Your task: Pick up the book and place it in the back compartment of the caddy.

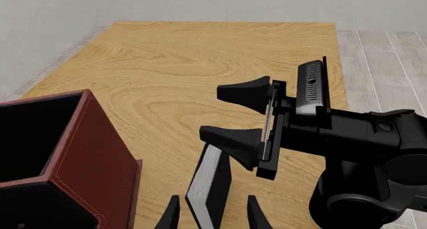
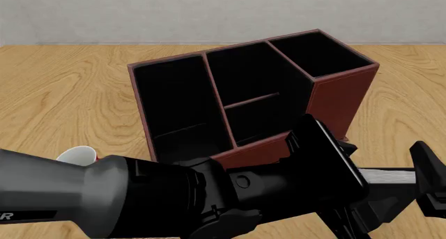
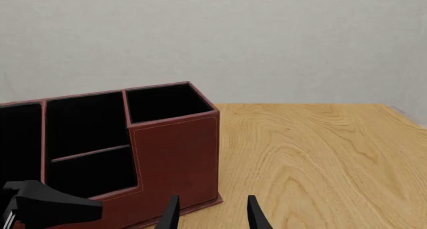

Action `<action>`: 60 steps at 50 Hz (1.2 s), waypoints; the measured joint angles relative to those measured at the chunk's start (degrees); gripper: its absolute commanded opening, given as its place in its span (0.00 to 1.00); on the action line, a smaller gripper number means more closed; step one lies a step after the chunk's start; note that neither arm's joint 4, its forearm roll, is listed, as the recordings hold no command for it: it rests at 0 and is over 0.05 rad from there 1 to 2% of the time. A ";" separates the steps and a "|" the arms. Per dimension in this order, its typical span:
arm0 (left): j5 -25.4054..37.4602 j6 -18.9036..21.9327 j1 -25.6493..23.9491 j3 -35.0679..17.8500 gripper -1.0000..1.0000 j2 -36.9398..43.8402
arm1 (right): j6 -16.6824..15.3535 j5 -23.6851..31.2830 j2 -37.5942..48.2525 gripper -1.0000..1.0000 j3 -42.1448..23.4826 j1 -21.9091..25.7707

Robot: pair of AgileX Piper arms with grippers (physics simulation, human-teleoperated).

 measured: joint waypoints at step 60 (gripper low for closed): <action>-0.23 -1.22 2.76 -4.75 1.00 11.17 | -0.06 0.11 -0.19 1.00 0.03 0.01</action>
